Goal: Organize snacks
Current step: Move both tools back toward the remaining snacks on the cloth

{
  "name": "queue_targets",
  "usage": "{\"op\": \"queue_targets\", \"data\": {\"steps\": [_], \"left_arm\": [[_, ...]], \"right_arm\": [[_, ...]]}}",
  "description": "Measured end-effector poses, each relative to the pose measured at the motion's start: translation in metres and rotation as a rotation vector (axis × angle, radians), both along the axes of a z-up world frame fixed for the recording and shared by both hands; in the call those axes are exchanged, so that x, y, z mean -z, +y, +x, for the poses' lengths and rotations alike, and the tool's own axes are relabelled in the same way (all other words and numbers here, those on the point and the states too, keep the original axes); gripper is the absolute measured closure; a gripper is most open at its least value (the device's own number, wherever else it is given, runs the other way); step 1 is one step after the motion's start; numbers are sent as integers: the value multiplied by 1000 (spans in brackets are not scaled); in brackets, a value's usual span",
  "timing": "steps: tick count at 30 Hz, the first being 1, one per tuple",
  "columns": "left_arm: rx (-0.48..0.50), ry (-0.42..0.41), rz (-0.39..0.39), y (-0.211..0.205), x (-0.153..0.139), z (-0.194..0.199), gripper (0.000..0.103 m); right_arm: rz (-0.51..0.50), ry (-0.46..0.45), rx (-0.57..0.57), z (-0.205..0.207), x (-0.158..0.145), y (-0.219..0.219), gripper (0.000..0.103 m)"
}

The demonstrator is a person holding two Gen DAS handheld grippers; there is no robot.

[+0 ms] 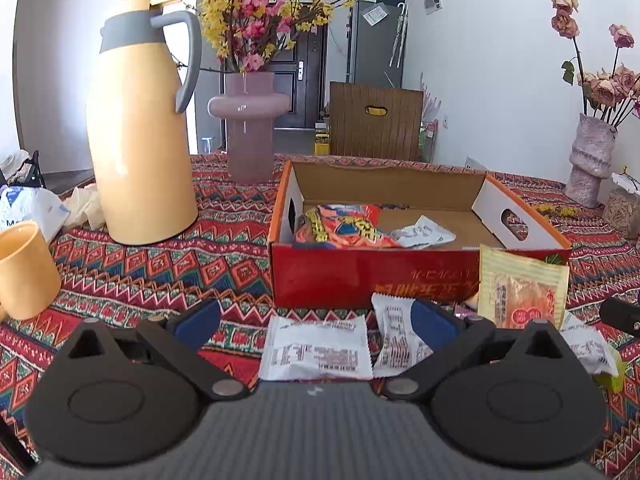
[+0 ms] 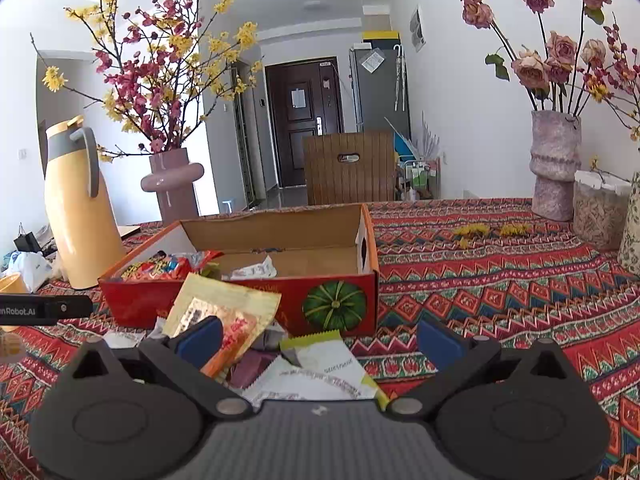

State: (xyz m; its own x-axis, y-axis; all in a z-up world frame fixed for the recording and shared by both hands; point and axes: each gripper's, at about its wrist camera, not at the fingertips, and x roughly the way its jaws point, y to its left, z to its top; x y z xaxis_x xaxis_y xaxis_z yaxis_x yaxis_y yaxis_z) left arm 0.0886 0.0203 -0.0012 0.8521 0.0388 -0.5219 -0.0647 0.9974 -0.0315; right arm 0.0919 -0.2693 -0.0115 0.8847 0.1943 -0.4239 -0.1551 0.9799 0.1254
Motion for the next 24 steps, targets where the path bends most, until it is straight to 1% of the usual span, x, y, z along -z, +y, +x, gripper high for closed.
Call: {"op": "queue_targets", "data": {"steps": [4,8,11,17,19,24], "left_arm": [[-9,10,-3,6,17,-2,0],[1,7,-24,9,25,-1,0],[0,21,-34,10,28,1,0],[-8,24,-48,11,28,1,0],[-8,29,-55,12,29,2,0],[-13,31,-62,13,29,2,0]], "right_arm": [[16,48,-9,-6,14,4,0],[-10,74,-6,-4,20,15,0],[-28,88,7,1,24,20,0],[-46,126,48,15,32,26,8],[-48,132,54,17,34,26,14],[-48,135,51,17,37,26,16]]}}
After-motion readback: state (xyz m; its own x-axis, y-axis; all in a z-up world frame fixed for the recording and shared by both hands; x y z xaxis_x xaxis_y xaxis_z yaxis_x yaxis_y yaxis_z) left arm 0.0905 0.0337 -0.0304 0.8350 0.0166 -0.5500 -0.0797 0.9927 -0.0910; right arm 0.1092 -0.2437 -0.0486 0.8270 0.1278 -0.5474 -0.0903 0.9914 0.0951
